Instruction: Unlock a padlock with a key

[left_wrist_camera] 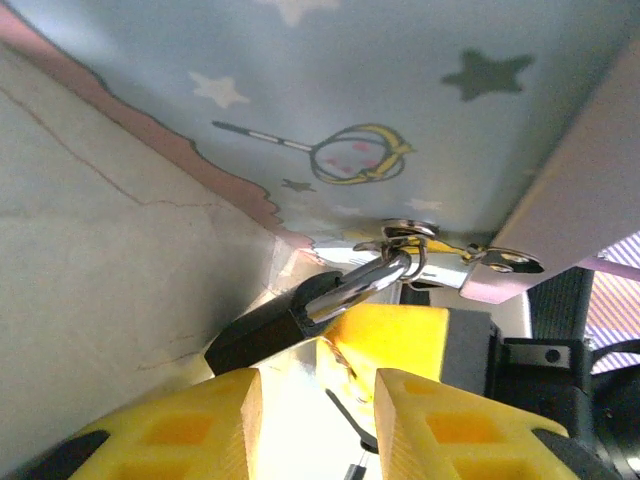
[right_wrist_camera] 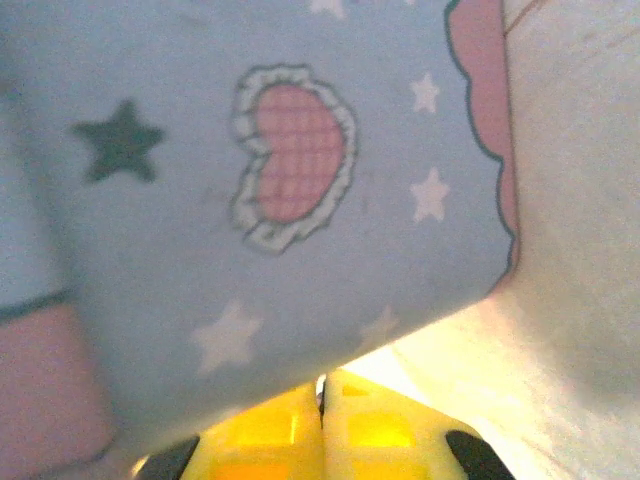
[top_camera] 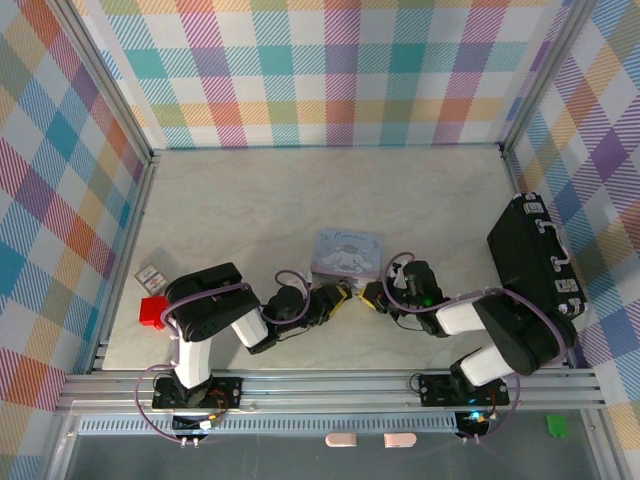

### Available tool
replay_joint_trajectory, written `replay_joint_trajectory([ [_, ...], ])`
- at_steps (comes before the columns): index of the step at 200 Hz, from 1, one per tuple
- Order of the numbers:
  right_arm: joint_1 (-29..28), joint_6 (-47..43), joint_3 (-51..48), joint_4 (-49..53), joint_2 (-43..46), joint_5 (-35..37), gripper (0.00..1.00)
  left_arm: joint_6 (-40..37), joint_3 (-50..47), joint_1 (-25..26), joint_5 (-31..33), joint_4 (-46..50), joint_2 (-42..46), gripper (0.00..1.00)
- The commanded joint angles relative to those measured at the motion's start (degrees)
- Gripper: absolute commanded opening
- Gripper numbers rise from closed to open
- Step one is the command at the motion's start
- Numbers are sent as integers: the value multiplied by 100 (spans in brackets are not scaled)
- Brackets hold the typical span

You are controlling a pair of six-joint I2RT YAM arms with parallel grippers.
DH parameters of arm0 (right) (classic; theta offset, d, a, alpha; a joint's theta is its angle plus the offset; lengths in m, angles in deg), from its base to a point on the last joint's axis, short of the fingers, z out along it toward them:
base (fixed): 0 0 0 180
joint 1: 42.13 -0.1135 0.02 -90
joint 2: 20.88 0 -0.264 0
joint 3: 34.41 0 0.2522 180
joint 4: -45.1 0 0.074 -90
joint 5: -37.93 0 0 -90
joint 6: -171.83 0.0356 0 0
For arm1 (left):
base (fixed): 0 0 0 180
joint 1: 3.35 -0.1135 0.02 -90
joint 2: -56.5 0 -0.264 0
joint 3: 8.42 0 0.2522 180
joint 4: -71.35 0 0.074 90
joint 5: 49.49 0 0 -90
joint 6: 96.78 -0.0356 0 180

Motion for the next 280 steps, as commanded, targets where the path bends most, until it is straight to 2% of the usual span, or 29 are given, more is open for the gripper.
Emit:
replay_joint_trajectory([
  [1,6,-485,-7,1138,684,361,0,-560,-1,47,-59,1573,370,36],
  [37,16,-1023,81,2661,2112,801,0,-2248,721,93,715,5229,1994,48],
  [63,12,-1192,65,3027,2720,826,0,-3272,1123,91,849,5952,2277,51],
  [97,15,-1303,57,3362,3289,866,0,-4460,1238,117,786,5638,2194,51],
  [135,7,-1300,-34,3342,3452,761,0,-5146,1344,117,613,5171,1801,49],
  [154,8,-1254,-123,3224,3431,727,0,-5270,1438,122,515,4920,1502,47],
  [225,9,-1225,-154,3177,3555,696,0,-5341,1831,240,962,4328,683,46],
  [247,4,-1214,-163,3151,3573,690,0,-5282,1979,249,1237,4283,509,43],
  [280,11,-1199,-202,3158,3608,690,0,-5297,2357,249,1256,4366,254,36],
])
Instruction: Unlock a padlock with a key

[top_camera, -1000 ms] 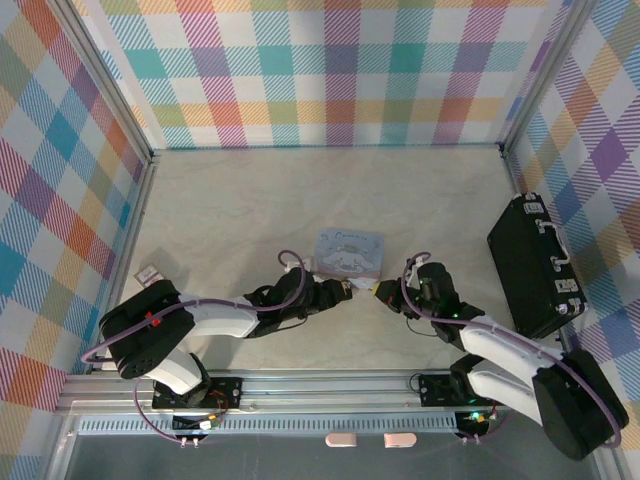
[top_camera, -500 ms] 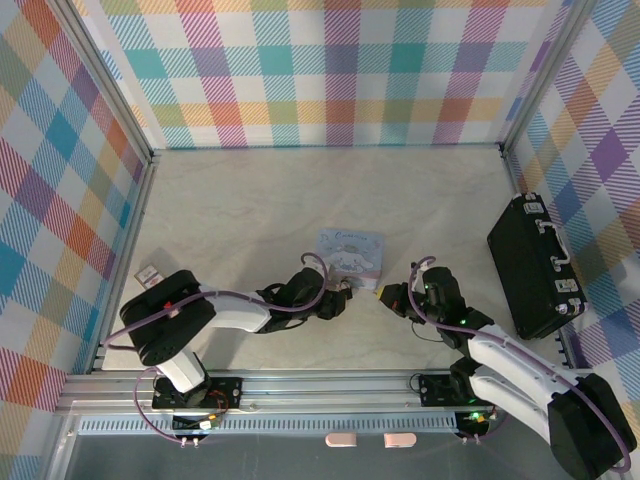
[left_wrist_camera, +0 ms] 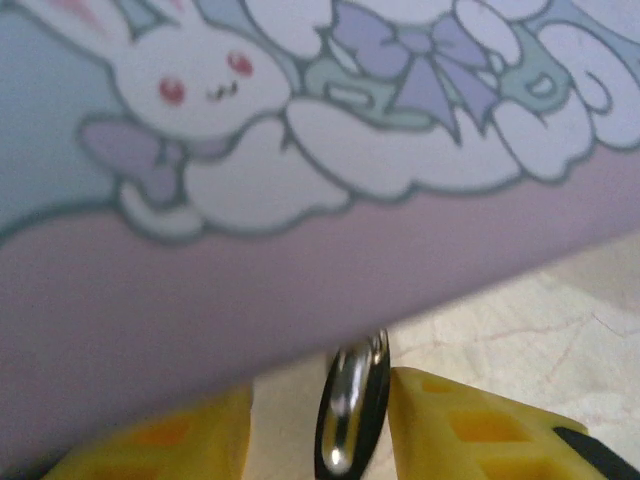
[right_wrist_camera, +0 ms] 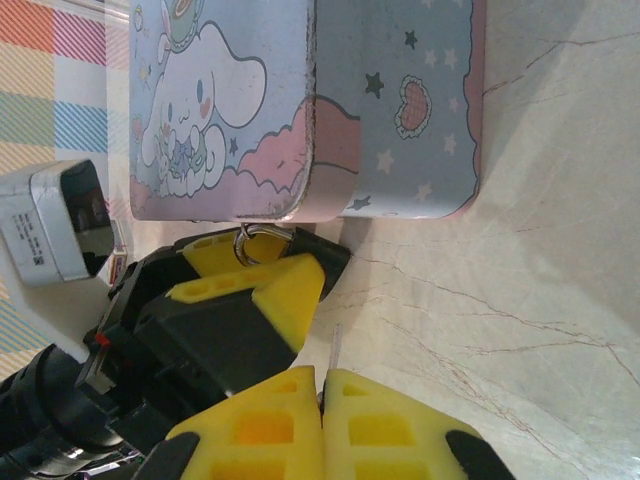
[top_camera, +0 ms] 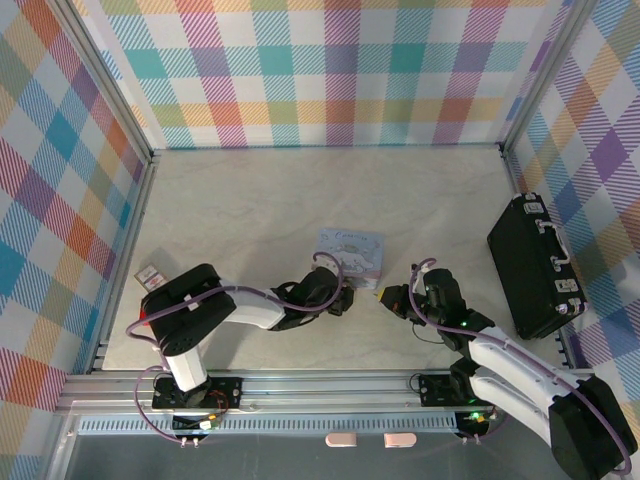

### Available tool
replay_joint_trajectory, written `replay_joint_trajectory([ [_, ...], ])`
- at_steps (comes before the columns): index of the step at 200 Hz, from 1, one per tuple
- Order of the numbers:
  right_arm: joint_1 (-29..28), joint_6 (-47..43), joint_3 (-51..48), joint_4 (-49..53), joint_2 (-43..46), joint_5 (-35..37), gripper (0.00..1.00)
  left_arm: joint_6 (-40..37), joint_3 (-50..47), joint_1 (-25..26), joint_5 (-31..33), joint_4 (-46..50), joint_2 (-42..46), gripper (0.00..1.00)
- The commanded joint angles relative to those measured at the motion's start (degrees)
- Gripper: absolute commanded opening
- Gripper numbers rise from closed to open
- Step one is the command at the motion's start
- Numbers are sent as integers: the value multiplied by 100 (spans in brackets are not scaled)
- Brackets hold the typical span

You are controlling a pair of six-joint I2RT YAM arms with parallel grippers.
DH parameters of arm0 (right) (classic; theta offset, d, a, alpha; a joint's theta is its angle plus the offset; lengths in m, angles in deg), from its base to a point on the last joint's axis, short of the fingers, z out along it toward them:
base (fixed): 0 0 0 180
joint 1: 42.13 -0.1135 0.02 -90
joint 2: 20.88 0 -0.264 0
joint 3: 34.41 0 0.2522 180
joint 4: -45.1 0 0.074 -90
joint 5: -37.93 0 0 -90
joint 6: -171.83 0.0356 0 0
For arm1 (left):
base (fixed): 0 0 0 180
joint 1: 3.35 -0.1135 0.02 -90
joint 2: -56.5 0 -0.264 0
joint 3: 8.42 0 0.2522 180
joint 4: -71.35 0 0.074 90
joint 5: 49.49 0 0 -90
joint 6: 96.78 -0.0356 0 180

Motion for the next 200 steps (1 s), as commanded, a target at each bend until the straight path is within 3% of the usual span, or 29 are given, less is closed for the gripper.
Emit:
replay_joint_trajectory([
  [1,12,-41,-56,-39,90,-79,0,-88,437,20,0,-449,-495,36],
  [51,5,9,-126,-61,153,-61,0,35,433,11,146,-476,-445,20],
  [81,13,-117,-17,-226,-366,-119,0,132,219,18,273,-414,-124,8],
  [130,37,-533,561,-672,-1353,-253,0,271,-171,49,110,-359,411,8],
  [172,74,-439,1165,-1275,-2162,-861,0,384,-571,81,85,-403,782,10],
  [200,74,-485,1266,-1390,-2542,-768,0,475,-670,81,-85,-404,956,10],
])
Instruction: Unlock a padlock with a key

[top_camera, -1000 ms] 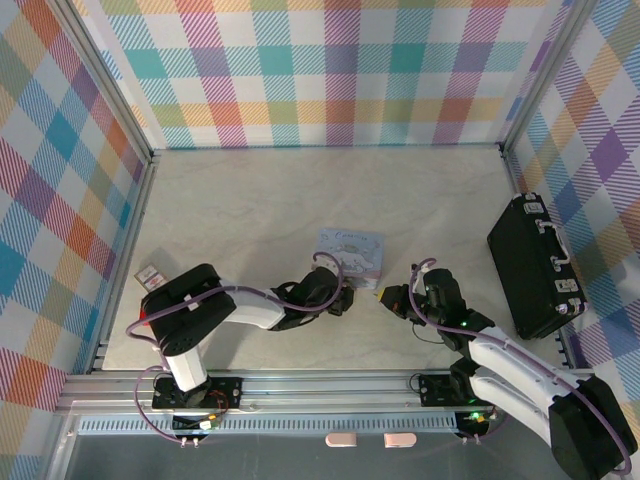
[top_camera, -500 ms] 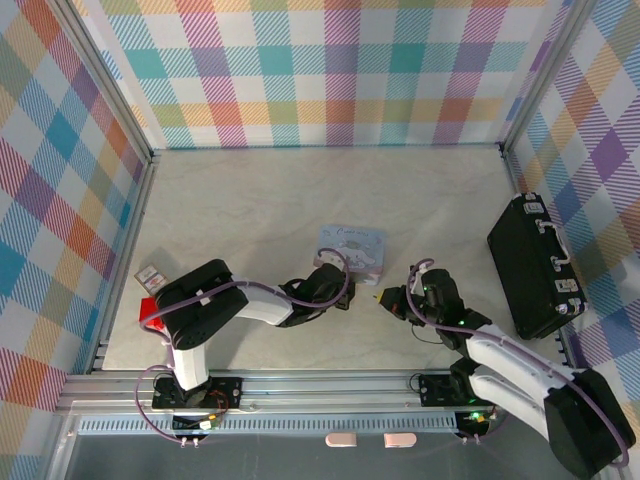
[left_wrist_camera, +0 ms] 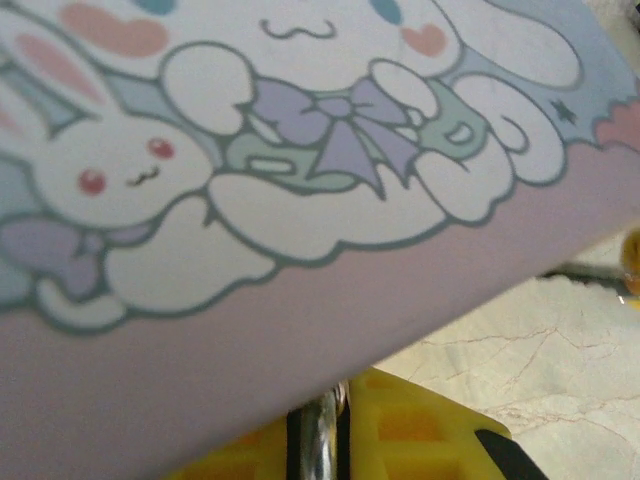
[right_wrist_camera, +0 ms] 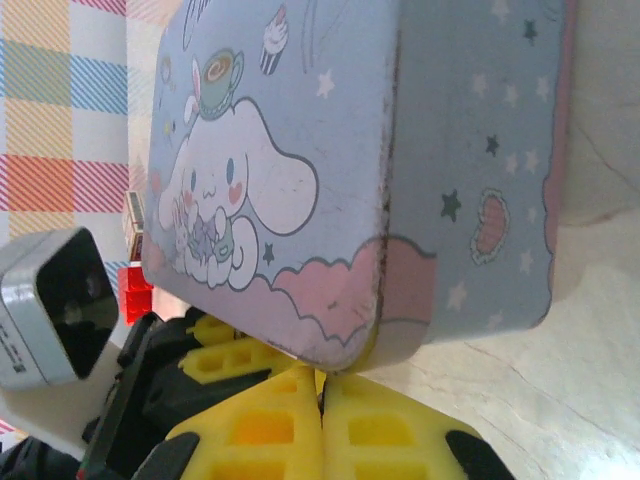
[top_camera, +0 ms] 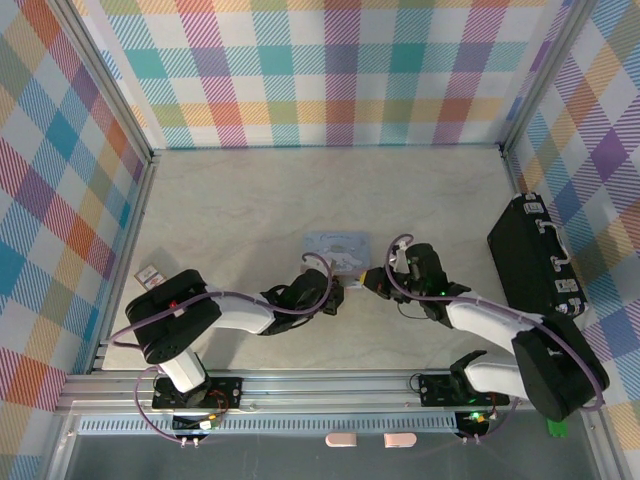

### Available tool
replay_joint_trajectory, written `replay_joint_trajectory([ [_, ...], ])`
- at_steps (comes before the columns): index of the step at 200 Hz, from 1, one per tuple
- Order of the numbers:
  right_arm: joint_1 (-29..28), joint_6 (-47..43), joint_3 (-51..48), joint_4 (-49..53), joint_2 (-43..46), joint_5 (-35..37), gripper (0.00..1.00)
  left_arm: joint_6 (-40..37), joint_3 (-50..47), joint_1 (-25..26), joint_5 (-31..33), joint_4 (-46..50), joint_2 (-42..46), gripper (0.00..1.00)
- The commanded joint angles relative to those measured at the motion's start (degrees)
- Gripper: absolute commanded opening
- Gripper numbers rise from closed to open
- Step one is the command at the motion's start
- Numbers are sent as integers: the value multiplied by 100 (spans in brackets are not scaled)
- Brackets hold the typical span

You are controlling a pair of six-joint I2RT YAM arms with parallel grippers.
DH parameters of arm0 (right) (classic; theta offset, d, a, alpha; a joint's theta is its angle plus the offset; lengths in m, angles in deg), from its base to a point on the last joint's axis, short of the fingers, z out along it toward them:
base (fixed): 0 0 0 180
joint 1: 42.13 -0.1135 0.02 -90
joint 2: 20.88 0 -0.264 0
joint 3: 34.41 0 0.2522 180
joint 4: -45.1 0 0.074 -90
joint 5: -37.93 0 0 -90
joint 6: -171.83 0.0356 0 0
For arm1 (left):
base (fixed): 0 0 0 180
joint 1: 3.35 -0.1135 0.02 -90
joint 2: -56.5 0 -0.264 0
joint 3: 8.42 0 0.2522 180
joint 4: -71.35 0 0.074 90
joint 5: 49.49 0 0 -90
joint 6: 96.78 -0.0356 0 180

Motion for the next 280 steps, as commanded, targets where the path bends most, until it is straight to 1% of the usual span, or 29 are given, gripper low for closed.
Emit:
replay_joint_trajectory([
  [1,34,-155,139,-375,-236,-43,0,86,-107,51,-210,-145,318,10],
  [27,75,-446,417,-185,-476,88,0,156,-237,58,-365,-128,484,12],
  [52,209,-534,659,-282,-809,34,0,152,-285,59,-479,-70,488,13],
  [74,236,-481,751,-484,-1111,-61,0,160,-323,77,-419,-33,445,15],
  [99,235,-303,627,-828,-1313,-193,0,139,-332,129,-236,97,341,17],
  [142,228,-244,368,-1007,-1274,-242,0,123,-414,145,6,162,131,22],
  [169,219,-209,283,-1089,-1256,-278,0,172,-566,140,239,3,102,25],
  [192,217,-183,260,-1129,-1247,-296,0,180,-622,140,356,-104,129,25],
  [234,201,-122,199,-1187,-1212,-314,0,178,-605,139,309,-333,122,23],
  [251,193,-97,142,-1202,-1156,-297,0,233,-637,132,341,-503,105,27],
  [280,192,-61,34,-1220,-1059,-302,0,351,-855,77,441,-1185,33,35],
])
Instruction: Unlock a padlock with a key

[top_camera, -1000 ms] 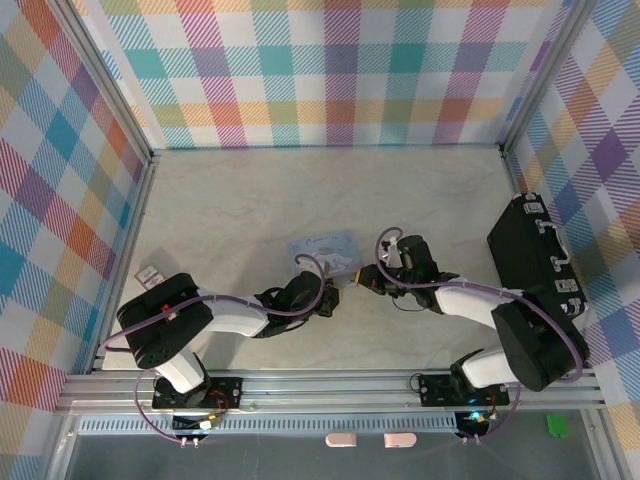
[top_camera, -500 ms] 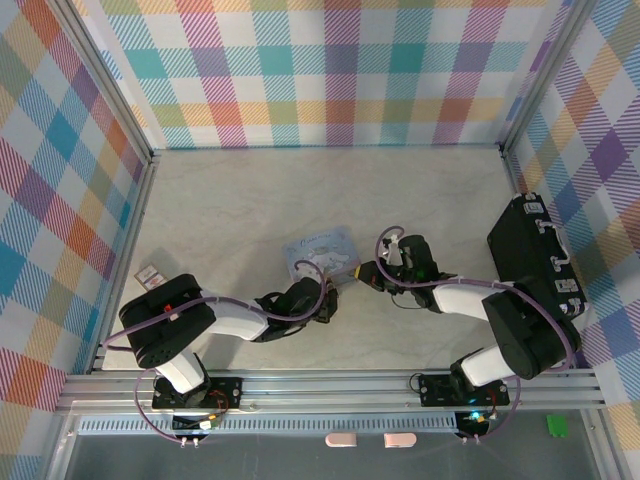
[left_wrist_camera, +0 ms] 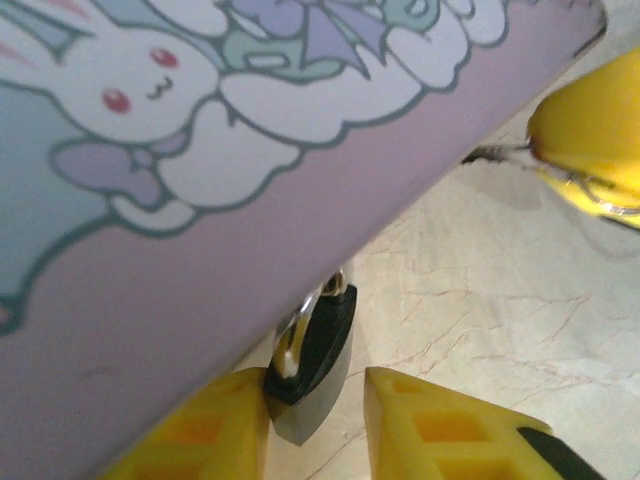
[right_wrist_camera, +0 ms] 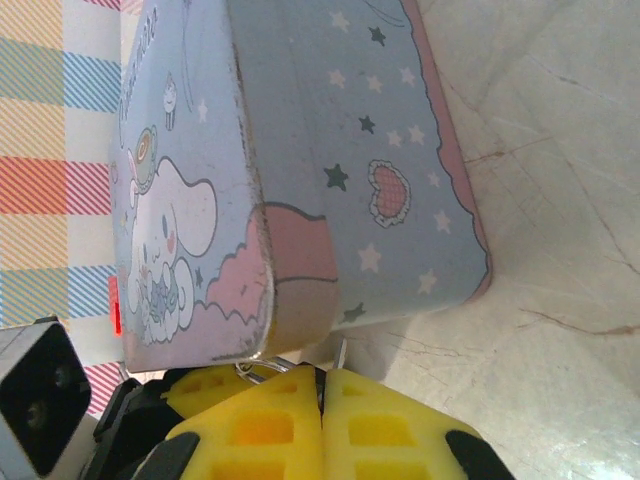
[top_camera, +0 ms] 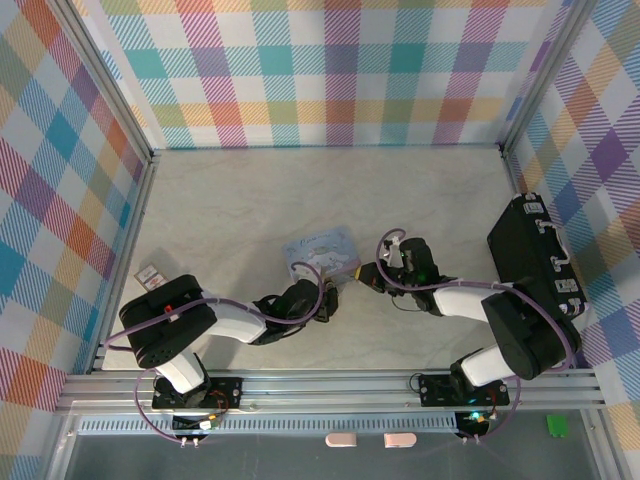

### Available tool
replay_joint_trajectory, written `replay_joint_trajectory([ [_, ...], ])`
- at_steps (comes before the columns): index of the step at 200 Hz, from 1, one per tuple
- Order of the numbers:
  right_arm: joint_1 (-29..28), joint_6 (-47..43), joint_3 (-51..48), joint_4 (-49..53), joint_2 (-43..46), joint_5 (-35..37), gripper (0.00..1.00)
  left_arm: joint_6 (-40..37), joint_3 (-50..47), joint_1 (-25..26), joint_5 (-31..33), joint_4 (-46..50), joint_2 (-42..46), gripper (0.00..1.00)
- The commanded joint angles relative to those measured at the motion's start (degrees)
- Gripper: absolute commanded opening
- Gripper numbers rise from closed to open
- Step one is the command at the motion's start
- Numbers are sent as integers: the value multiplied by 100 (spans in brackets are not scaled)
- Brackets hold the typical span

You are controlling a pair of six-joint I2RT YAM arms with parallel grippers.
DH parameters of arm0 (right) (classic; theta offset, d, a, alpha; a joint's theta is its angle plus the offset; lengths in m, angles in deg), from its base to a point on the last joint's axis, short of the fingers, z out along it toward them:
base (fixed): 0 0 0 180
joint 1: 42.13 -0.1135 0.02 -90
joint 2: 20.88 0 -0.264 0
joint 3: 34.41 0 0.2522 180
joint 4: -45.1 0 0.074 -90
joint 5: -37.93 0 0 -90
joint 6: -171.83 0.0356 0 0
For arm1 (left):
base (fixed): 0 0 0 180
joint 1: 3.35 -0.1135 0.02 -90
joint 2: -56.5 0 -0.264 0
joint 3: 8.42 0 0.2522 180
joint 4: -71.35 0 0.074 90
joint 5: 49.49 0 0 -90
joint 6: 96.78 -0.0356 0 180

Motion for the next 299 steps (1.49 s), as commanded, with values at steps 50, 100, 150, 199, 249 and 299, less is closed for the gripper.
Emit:
replay_joint_trajectory([
  [50,6,111,-219,-113,397,-18,0,48,-59,-37,406,-642,-337,40],
  [100,-4,118,-271,-68,475,-16,0,72,166,-88,434,-557,-631,39],
  [150,-13,119,-329,-111,411,61,0,22,364,-98,499,-217,-681,31],
  [199,-13,177,-246,-95,331,153,0,26,402,-89,543,20,-491,12],
  [249,-17,507,-304,-379,257,87,0,395,620,-35,456,554,-59,6],
  [299,-13,1038,-815,-1103,647,166,0,1414,1028,-358,72,1401,257,1],
])
